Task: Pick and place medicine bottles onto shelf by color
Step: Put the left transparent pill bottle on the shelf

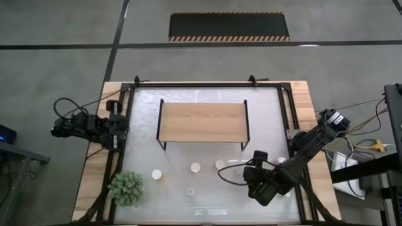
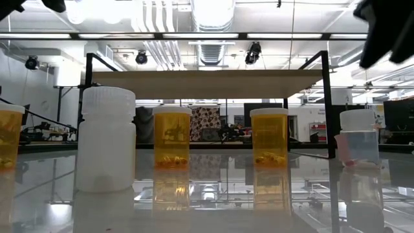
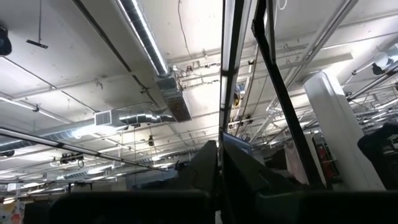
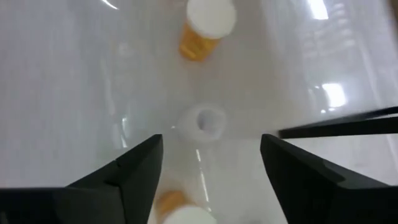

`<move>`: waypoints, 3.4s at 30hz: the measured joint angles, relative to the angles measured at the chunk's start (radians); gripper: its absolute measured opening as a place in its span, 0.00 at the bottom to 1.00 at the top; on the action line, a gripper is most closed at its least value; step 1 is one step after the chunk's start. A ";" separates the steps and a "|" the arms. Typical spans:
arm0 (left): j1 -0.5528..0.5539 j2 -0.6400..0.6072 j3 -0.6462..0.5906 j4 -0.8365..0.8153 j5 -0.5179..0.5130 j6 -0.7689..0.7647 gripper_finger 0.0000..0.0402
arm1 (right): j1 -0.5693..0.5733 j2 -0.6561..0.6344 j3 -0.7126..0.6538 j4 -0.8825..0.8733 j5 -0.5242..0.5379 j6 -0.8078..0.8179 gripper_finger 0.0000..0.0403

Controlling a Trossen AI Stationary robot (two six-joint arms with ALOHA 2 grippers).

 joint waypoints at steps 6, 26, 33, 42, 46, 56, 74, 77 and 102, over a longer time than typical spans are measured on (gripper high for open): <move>0.000 0.000 0.000 0.026 0.000 0.003 0.01 | -0.019 -0.013 -0.159 0.250 0.001 -0.014 0.72; 0.000 0.000 0.000 0.029 0.000 0.006 0.01 | -0.045 -0.011 -0.323 0.501 0.062 -0.008 0.60; 0.000 0.000 0.000 0.029 0.000 0.006 0.01 | -0.045 -0.011 -0.323 0.506 0.061 -0.006 0.43; 0.000 0.000 0.000 0.029 0.000 0.006 0.01 | -0.045 -0.011 -0.323 0.507 0.055 -0.006 0.31; 0.000 0.000 0.000 0.029 0.000 0.005 0.01 | -0.045 -0.020 -0.323 0.506 0.037 0.002 0.34; 0.000 0.000 0.000 0.025 0.000 0.004 0.01 | -0.044 -0.112 -0.206 0.415 -0.072 0.005 0.34; 0.000 0.000 -0.001 -0.035 0.000 0.000 0.01 | -0.085 -0.072 0.325 0.056 -0.042 -0.097 0.33; 0.000 0.000 -0.001 -0.038 0.000 0.000 0.01 | -0.140 -0.072 0.365 0.057 -0.029 -0.149 0.33; 0.000 0.000 -0.004 -0.174 0.000 -0.026 0.01 | -0.804 0.097 0.594 0.064 -0.227 -0.711 0.33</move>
